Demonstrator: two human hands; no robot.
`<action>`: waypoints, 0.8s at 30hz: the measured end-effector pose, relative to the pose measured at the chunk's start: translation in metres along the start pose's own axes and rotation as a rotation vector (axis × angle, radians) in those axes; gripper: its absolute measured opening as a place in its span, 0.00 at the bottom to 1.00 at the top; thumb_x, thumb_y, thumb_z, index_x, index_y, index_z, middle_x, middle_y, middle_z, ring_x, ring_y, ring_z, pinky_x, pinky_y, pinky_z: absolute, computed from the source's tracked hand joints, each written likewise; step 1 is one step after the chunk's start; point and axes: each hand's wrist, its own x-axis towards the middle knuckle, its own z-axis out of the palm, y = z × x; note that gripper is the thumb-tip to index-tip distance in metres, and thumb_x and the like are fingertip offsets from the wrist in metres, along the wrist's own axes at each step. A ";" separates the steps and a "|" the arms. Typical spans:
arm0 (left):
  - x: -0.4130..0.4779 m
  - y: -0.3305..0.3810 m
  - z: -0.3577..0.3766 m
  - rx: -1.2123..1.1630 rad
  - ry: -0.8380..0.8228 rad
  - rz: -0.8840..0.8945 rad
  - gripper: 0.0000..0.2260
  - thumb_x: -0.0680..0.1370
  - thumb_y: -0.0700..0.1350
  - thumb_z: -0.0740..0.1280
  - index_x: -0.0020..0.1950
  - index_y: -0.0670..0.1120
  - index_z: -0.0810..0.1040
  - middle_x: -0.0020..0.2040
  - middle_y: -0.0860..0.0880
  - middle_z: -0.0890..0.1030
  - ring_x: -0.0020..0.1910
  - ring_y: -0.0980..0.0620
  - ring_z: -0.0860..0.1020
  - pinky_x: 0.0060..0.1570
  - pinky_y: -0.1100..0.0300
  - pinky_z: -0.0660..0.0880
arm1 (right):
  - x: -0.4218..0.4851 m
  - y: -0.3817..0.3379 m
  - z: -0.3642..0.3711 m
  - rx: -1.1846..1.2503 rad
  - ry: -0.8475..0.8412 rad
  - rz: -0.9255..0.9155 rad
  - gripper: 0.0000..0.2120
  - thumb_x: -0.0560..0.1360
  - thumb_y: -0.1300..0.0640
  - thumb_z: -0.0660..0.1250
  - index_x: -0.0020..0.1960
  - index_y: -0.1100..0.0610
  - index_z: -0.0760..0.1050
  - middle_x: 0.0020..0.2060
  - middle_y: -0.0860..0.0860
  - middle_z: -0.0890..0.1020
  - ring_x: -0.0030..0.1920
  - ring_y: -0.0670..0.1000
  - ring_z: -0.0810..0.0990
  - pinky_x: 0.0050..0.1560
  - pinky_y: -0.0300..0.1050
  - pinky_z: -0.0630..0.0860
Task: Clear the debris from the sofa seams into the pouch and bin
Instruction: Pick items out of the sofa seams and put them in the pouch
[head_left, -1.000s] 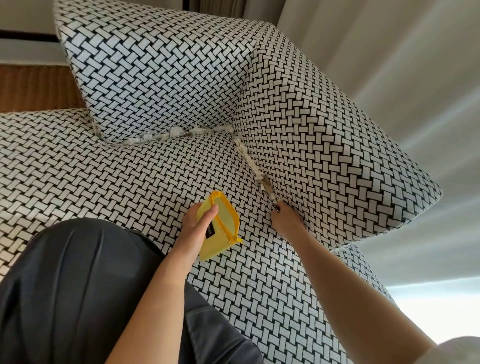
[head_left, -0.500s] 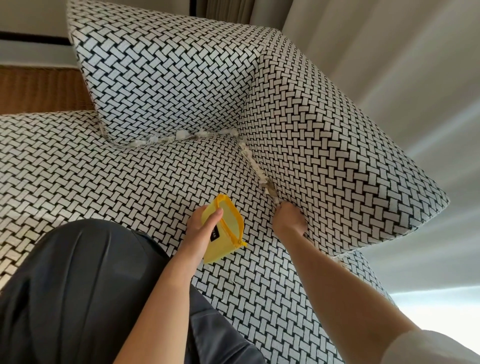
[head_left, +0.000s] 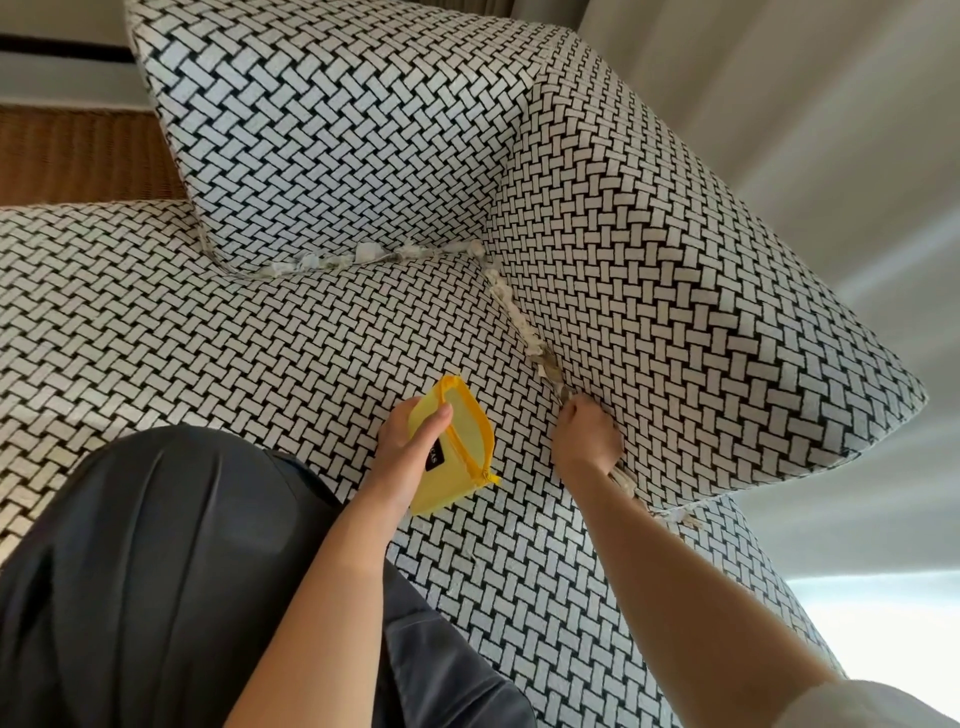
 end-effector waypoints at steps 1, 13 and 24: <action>0.000 0.000 0.000 0.004 0.002 -0.003 0.36 0.64 0.70 0.60 0.68 0.57 0.62 0.68 0.48 0.64 0.65 0.47 0.66 0.60 0.48 0.66 | 0.001 -0.001 -0.001 -0.006 -0.006 0.002 0.11 0.79 0.54 0.57 0.51 0.57 0.77 0.33 0.50 0.74 0.31 0.50 0.73 0.28 0.38 0.65; -0.004 0.005 0.001 -0.026 -0.015 0.030 0.28 0.65 0.68 0.60 0.62 0.59 0.64 0.67 0.48 0.65 0.63 0.48 0.68 0.59 0.50 0.67 | 0.012 -0.012 -0.011 -0.093 -0.197 -0.027 0.11 0.80 0.52 0.55 0.55 0.56 0.72 0.40 0.52 0.77 0.39 0.53 0.75 0.36 0.44 0.70; -0.004 0.007 0.000 -0.019 -0.004 0.030 0.37 0.63 0.68 0.62 0.68 0.52 0.65 0.67 0.47 0.65 0.64 0.47 0.68 0.65 0.44 0.66 | 0.002 -0.013 -0.010 -0.069 -0.051 -0.057 0.11 0.81 0.54 0.53 0.55 0.57 0.71 0.33 0.51 0.75 0.32 0.51 0.74 0.29 0.39 0.66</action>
